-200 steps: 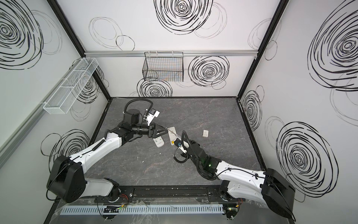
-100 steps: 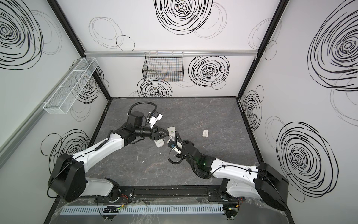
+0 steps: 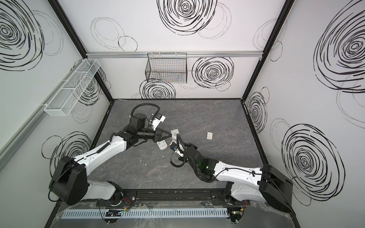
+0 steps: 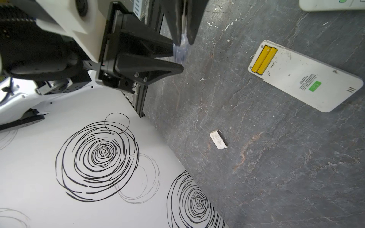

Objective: Unload the batteries from the remote control

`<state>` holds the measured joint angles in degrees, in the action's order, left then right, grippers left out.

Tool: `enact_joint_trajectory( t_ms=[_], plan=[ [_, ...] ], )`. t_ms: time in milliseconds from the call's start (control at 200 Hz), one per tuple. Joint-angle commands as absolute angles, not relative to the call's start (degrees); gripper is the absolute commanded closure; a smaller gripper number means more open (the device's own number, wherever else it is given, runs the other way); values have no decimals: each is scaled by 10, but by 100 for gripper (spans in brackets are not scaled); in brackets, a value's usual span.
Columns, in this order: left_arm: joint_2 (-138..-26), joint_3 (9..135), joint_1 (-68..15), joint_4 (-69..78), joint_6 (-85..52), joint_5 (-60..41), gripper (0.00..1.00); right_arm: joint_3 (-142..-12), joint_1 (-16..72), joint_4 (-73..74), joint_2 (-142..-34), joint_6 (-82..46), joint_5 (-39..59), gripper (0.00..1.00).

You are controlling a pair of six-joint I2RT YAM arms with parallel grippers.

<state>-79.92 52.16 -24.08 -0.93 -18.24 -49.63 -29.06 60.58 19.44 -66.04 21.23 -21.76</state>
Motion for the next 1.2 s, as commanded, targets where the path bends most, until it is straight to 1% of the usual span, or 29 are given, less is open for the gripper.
enact_joint_trajectory(
  t_ms=[0,50,120,175,230,345,415,475,545,615,735,896,996,1071,1196],
  plan=[
    [-790,511,-210,20,-203,-502,100,-295,592,219,-619,162,-200,49],
    [-786,505,-193,35,-219,-508,100,-288,575,226,-601,127,-164,40],
    [-781,494,-170,72,-242,-523,100,-269,537,256,-574,66,-99,23],
    [-778,482,-154,111,-290,-538,100,-253,502,291,-557,13,-46,20],
    [-775,469,-138,161,-342,-553,100,-243,475,323,-546,-41,-16,16],
    [-768,430,-113,307,-475,-579,100,-231,439,364,-539,-159,-17,0],
    [-766,407,-107,408,-539,-590,100,-233,406,388,-550,-209,39,0],
    [-764,398,-105,465,-573,-599,100,-247,377,397,-571,-267,99,0],
    [-761,389,-105,504,-591,-604,100,-267,352,403,-605,-339,163,0],
    [-760,377,-104,550,-607,-608,100,-285,335,418,-630,-401,205,0],
    [-762,370,-102,587,-632,-605,100,-288,334,499,-657,-476,251,0],
    [-765,363,-106,613,-640,-603,100,-316,343,540,-694,-491,291,0],
    [-765,361,-109,629,-651,-604,100,-346,348,544,-724,-492,326,0],
    [-764,356,-114,652,-659,-606,100,-363,349,545,-748,-495,335,0],
    [-764,355,-116,670,-669,-607,100,-396,349,562,-791,-515,384,8]
  ],
)
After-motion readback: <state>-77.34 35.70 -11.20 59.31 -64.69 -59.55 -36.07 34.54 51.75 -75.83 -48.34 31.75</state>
